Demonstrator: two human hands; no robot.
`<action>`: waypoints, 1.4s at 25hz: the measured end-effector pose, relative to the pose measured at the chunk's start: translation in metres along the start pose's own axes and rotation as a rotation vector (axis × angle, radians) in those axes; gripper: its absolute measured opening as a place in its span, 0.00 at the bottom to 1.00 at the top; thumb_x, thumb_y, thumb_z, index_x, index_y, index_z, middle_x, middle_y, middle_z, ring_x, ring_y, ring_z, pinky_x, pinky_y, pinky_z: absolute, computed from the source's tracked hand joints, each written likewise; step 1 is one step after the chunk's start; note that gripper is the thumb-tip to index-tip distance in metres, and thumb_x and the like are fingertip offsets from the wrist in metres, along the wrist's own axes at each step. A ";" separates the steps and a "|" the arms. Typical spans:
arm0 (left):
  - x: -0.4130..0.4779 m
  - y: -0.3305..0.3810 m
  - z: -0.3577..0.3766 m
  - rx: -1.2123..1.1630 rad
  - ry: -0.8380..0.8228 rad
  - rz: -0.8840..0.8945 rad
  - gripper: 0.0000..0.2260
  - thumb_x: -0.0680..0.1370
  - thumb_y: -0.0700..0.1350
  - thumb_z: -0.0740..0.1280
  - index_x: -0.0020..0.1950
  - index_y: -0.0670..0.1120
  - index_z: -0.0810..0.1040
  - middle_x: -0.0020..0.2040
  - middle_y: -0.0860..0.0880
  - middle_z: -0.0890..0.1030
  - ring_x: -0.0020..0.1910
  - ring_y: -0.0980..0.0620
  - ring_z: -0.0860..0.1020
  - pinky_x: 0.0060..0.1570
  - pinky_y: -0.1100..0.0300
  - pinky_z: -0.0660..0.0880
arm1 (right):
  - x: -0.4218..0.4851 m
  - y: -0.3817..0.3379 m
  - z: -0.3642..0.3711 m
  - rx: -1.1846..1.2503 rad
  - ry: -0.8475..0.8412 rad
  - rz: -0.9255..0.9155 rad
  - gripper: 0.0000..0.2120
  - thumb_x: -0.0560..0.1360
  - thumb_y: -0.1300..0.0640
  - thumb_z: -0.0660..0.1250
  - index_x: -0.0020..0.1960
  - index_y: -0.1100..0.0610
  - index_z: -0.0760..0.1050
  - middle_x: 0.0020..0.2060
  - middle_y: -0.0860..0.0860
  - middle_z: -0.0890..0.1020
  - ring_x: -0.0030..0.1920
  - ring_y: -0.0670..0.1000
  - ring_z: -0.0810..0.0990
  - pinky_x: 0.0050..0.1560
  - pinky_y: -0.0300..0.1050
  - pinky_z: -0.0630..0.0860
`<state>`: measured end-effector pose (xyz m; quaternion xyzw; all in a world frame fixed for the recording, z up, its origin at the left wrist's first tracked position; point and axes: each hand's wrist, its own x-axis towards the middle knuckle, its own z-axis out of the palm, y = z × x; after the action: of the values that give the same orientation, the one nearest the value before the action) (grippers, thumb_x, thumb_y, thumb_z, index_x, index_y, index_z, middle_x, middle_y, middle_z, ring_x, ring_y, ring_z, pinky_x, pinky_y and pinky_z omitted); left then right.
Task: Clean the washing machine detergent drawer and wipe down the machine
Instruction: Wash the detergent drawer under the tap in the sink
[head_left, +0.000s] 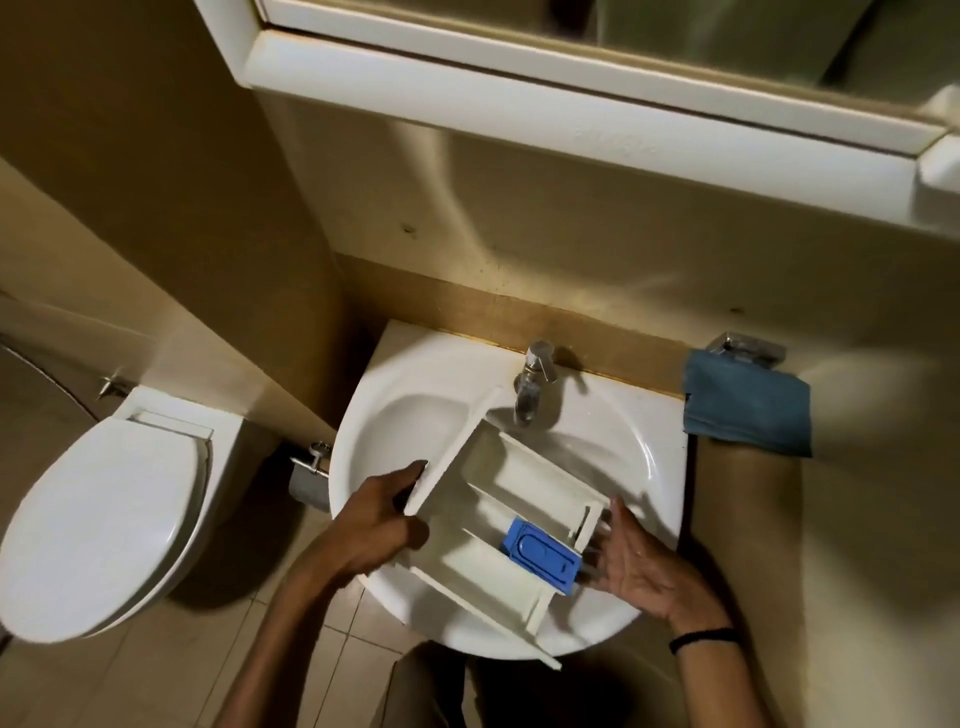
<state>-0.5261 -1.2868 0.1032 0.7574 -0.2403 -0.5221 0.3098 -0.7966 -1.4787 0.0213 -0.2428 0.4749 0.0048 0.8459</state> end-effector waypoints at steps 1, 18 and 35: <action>0.006 0.008 -0.009 0.086 -0.045 0.038 0.39 0.61 0.41 0.70 0.74 0.54 0.76 0.60 0.54 0.83 0.59 0.50 0.83 0.60 0.53 0.81 | -0.002 -0.006 -0.006 -0.008 0.034 -0.011 0.52 0.55 0.32 0.80 0.74 0.50 0.69 0.68 0.61 0.77 0.67 0.64 0.77 0.71 0.70 0.64; 0.064 0.059 -0.082 0.437 -0.431 0.072 0.36 0.63 0.46 0.78 0.72 0.54 0.79 0.62 0.56 0.85 0.61 0.51 0.83 0.62 0.51 0.80 | -0.005 0.017 0.093 -1.115 0.027 -0.226 0.21 0.77 0.51 0.67 0.70 0.45 0.70 0.61 0.42 0.81 0.61 0.46 0.79 0.64 0.47 0.76; 0.121 0.059 0.028 0.941 -0.149 0.268 0.39 0.72 0.44 0.77 0.79 0.48 0.62 0.70 0.44 0.73 0.70 0.42 0.71 0.66 0.50 0.73 | 0.088 0.065 0.057 -0.731 0.761 -0.444 0.19 0.81 0.60 0.62 0.71 0.62 0.72 0.65 0.59 0.79 0.67 0.60 0.76 0.67 0.47 0.70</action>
<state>-0.5140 -1.4170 0.0600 0.7382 -0.5667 -0.3654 -0.0192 -0.7188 -1.4172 -0.0514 -0.5981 0.6511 -0.0971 0.4571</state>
